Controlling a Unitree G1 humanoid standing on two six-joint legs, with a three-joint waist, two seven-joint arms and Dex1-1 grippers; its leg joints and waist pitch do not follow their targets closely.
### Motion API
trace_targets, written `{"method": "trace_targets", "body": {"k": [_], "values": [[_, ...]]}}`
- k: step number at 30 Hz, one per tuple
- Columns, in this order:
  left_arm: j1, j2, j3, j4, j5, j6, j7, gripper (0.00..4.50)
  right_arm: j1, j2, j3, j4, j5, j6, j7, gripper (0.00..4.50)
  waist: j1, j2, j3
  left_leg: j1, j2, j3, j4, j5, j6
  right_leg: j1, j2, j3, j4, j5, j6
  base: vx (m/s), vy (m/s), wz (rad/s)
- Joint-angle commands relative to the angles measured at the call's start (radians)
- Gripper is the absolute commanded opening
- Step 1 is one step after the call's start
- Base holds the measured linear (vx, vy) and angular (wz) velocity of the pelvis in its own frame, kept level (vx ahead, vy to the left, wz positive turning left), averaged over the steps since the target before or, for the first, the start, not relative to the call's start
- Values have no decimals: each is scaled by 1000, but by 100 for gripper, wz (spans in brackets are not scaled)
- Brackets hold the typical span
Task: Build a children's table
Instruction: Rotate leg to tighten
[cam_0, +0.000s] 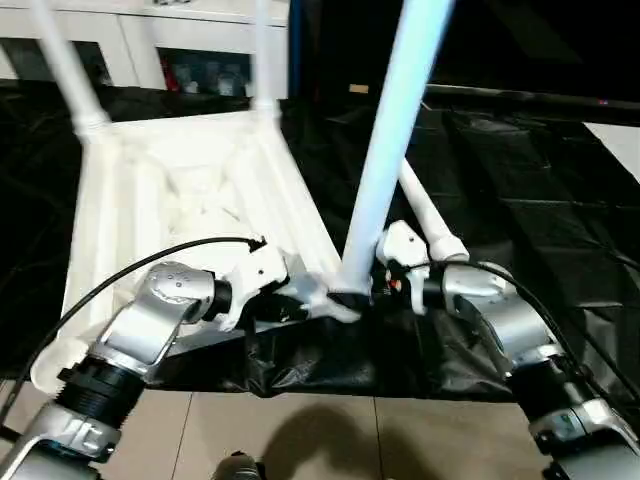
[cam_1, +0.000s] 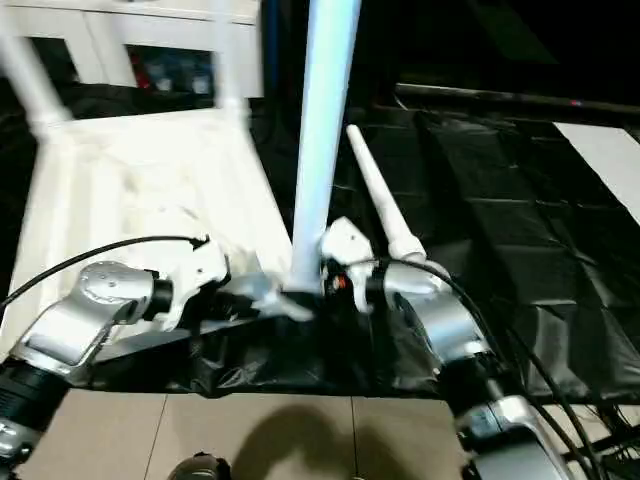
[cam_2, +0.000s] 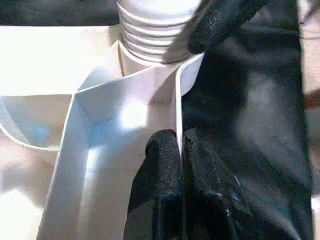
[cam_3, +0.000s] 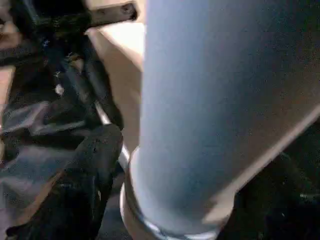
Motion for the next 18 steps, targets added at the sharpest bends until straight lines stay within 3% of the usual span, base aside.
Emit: {"method": "trace_targets", "body": {"k": [1, 7, 13, 18], "values": [[-11, -8, -28, -45, -31, -34, -54, 0, 10, -15, 16, -34, 4, 18, 32, 363, -8, 21, -82, 30, 23, -4, -69, -297, -23, 30, -69, 43, -87, -174, -213, 0, 0, 0], [-21, -7, -29, -19, -21, -51, -61, 0, 20, -30, 40, -44, -14, 17, 53, 363, -5, 18, -84, 28, 22, -2, -67, -267, -21, 33, -70, 43, -84, -143, -213, 0, 0, 0], [-20, -11, -27, -9, -15, -57, -62, 0, 21, -24, 46, -51, -17, 28, 47, 294, -2, 15, -82, 31, 23, -1, -68, -281, -21, 29, -70, 43, -87, -176, -209, 0, 0, 0], [-17, -16, -23, -5, -10, -52, -47, 0, 33, -15, 49, -49, -19, 32, 38, 275, 0, 13, -81, 29, 23, -1, -68, -279, -21, 29, -72, 44, -88, -189, -201, 0, 0, 0]]}}
